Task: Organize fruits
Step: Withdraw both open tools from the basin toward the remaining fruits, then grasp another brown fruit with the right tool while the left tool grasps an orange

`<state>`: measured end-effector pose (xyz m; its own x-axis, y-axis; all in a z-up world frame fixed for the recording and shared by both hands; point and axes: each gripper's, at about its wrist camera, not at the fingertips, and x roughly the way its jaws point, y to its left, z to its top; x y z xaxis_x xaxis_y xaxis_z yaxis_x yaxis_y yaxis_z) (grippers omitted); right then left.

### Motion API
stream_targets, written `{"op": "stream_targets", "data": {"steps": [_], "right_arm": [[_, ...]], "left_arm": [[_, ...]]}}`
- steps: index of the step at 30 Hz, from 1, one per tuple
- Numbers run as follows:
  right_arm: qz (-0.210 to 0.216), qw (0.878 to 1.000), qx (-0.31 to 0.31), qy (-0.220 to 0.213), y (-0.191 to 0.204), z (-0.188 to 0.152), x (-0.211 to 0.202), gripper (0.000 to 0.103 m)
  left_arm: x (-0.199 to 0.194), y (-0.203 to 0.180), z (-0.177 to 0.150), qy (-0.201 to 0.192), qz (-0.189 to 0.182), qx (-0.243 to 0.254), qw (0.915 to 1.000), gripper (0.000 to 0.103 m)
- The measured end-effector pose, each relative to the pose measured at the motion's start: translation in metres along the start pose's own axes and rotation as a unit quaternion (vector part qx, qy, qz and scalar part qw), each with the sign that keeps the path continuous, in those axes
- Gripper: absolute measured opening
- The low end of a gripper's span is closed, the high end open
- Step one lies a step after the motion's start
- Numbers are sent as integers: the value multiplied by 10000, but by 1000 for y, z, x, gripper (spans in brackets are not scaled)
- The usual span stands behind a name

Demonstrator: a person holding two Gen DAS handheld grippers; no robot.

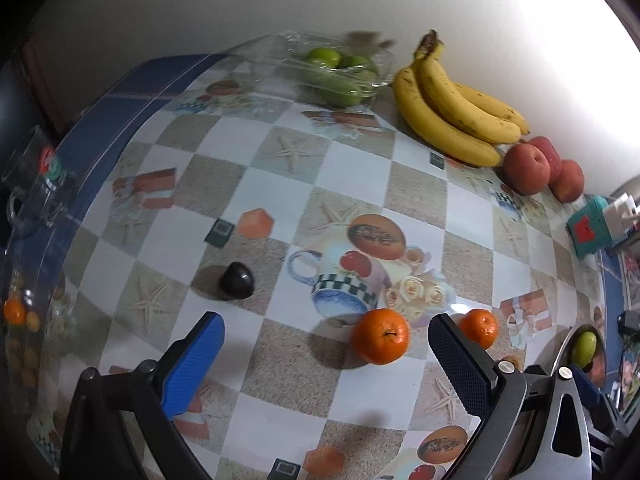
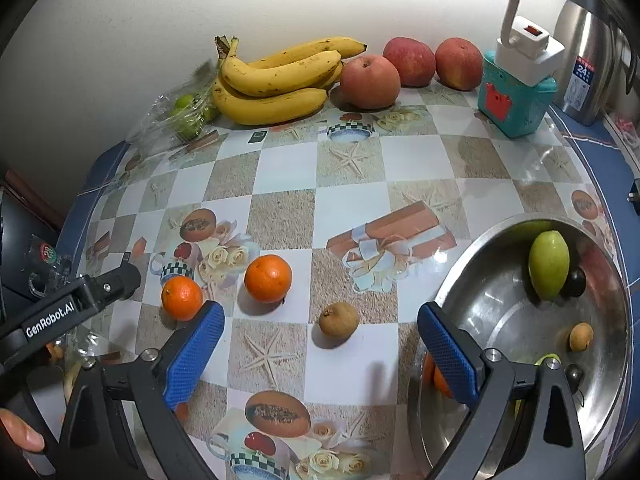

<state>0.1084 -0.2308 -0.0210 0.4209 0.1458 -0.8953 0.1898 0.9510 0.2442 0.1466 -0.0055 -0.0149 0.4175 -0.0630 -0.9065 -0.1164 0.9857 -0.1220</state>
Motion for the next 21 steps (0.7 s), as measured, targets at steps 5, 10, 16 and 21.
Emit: {"op": "stream_targets", "data": {"steps": [5,10,16,21], "right_arm": [[-94,9999,-62,38,3,1,7,93],[-174,9997,-128,120,6,0,16,77],[-268,9993,-120,248,3,-3,28,59],[-319,9989,-103,339,1,-6,34,53]], "left_arm": [[4,-13,0,-38,-63,238,9997,103],[12,-19,-1,25,-187,326,9993,97],[27,-26,-5,215,-267,395,9986,77],[34,-30,-9,310,-239,445,9982,69]]}}
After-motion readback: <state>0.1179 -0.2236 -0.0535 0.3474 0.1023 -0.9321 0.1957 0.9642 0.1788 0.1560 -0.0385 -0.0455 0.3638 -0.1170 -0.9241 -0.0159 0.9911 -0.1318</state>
